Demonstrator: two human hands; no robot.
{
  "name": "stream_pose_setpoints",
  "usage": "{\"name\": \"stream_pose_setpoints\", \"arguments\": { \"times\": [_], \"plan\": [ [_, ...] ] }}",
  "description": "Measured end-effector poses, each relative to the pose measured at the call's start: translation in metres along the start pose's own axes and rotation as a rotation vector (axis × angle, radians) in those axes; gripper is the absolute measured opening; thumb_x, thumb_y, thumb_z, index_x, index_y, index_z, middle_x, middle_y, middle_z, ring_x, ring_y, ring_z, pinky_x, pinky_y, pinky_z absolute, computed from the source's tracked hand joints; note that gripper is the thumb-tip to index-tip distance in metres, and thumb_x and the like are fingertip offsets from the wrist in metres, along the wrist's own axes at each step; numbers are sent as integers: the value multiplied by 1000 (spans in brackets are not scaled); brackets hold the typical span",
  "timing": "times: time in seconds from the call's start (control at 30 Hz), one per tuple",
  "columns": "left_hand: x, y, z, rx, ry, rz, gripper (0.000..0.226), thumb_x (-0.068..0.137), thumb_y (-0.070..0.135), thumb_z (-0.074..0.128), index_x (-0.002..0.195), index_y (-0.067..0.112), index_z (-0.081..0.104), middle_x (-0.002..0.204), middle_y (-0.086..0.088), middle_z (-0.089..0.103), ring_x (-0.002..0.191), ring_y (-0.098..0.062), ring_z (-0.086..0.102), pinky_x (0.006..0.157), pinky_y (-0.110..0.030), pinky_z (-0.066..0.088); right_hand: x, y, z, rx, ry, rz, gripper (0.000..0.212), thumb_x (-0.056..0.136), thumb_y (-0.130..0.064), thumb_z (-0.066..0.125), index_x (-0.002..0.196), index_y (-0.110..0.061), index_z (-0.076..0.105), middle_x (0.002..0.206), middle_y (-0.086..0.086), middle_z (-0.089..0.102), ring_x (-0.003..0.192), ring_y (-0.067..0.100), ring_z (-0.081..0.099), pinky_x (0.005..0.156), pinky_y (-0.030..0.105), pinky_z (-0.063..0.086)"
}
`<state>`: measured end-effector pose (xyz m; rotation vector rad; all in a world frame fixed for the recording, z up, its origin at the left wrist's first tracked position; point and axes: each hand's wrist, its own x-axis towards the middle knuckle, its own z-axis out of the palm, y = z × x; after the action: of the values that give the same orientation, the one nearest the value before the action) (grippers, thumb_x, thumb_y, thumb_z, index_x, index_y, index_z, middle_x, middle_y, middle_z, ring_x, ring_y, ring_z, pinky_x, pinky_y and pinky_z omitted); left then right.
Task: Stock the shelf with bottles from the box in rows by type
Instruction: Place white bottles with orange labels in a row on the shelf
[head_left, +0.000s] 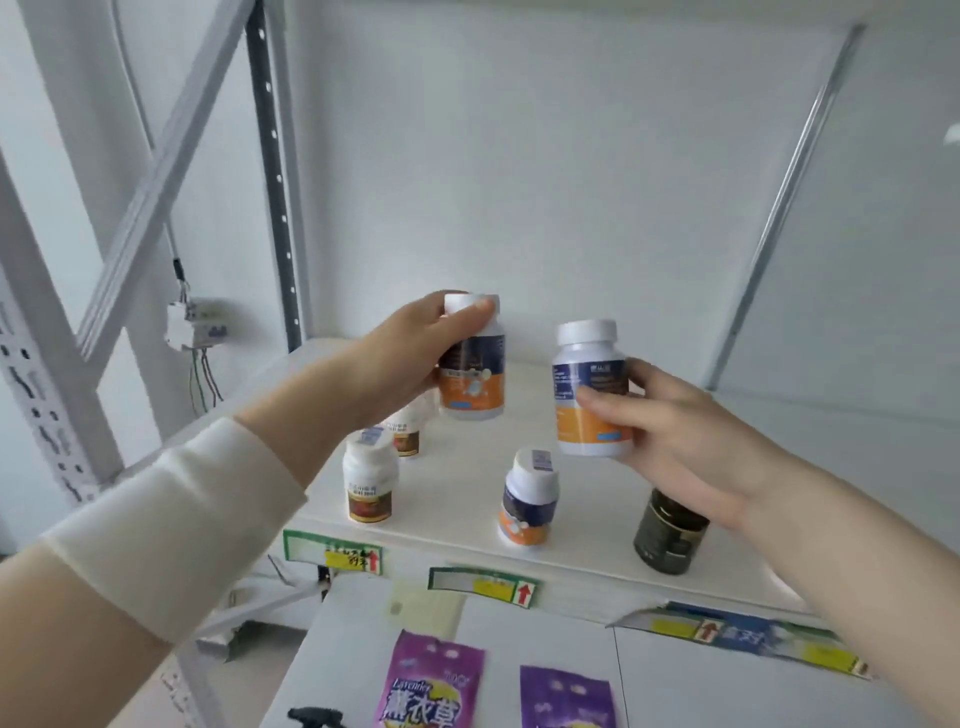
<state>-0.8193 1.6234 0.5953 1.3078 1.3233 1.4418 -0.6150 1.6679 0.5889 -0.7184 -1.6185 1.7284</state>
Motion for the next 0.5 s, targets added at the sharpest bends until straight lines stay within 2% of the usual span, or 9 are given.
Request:
{"name": "stream_pose_setpoints", "arguments": {
  "times": [0.07,0.17,0.23,0.3,0.37,0.4,0.5],
  "plan": [
    [27,-6,4,64,-27,-43,24,94,33,49,112,18,53,111,-10,62,97,-19,62,92,-34,50,20,-4,-15,-93,53,16,30,72,-8,67,99,-17,59,95,2,66,80,12,66,73,23,55],
    [70,-18,5,180,-38,-81,25,92,37,53,114,25,54,109,-3,62,99,-18,62,92,-34,49,52,-2,-31,-284,104,33,34,80,-5,66,111,-16,57,103,2,65,93,17,63,89,33,49],
    [99,-26,5,291,-48,-75,25,91,37,55,114,28,53,105,-1,62,91,-13,62,79,-25,49,73,2,-37,-377,123,56,41,78,-6,70,115,-16,55,104,1,65,98,19,61,96,37,46],
    [130,-33,5,408,-70,-76,25,91,34,57,115,27,53,92,3,60,74,-6,56,60,-17,42,95,9,-44,-427,146,87,44,76,-5,73,114,-16,54,103,1,65,98,18,62,94,34,49],
    [162,-43,3,508,-98,-97,27,89,32,61,114,25,54,86,5,56,67,-4,53,51,-12,40,118,17,-50,-465,164,116,48,73,-4,75,115,-14,54,106,3,65,97,18,62,89,33,52],
    [178,-49,1,541,-110,-110,29,87,30,64,114,23,54,87,4,56,68,-6,54,54,-13,44,130,22,-52,-481,170,131,49,72,-3,76,115,-14,54,106,4,65,96,18,63,89,34,52],
    [224,-69,-3,604,-146,-156,39,79,28,71,113,17,56,102,-4,58,90,-20,62,86,-32,53,166,39,-58,-517,190,186,51,70,0,76,112,-16,51,101,2,62,90,19,61,90,36,51]
  ]
}}
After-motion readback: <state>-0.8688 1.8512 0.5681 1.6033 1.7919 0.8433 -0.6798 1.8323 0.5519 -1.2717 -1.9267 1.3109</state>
